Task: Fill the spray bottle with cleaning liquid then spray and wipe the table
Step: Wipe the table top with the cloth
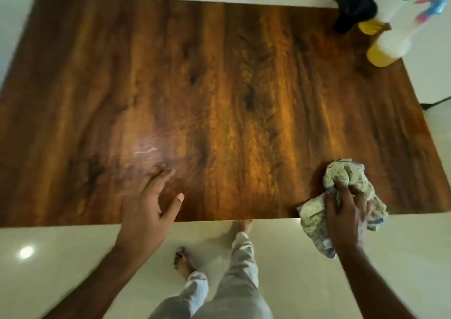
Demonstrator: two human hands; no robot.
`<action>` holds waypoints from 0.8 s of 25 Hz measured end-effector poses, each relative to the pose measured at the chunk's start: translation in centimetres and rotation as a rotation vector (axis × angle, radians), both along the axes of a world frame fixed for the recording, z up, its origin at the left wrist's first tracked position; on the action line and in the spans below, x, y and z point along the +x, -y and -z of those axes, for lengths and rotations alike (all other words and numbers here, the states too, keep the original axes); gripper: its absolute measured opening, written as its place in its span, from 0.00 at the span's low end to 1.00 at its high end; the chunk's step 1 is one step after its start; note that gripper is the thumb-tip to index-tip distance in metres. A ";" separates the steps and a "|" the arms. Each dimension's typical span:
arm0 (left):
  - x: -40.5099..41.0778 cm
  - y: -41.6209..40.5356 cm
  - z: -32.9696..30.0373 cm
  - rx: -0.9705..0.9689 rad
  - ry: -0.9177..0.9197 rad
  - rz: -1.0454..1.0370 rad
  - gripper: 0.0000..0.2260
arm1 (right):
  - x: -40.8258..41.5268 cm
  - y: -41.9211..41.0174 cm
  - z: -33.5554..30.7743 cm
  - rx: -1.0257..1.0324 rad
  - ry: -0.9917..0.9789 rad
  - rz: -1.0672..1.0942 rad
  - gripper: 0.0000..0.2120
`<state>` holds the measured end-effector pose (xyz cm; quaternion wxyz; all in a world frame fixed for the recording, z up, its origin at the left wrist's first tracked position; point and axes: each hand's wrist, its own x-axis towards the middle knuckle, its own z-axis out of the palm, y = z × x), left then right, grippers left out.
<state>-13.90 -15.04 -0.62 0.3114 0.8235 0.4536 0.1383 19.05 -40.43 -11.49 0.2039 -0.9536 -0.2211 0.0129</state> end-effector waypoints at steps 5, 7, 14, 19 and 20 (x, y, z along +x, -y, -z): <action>-9.3 -0.8 -0.8 -0.004 -0.069 -0.196 0.22 | -14.9 -10.8 0.1 0.028 -0.017 -0.277 0.18; -12.6 -0.9 -1.0 -0.024 -0.084 -0.277 0.23 | -21.2 -15.6 -0.1 0.023 -0.048 -0.427 0.19; -20.0 -1.2 -1.3 -0.021 -0.055 -0.467 0.23 | -39.6 -29.4 -1.2 0.017 -0.085 -0.934 0.19; -23.2 -2.3 0.2 -0.053 -0.066 -0.547 0.20 | -47.3 -35.4 -1.2 -0.025 -0.073 -1.363 0.19; -23.4 -2.8 0.5 -0.068 -0.053 -0.575 0.20 | -48.1 -36.4 -1.2 -0.039 -0.068 -1.448 0.20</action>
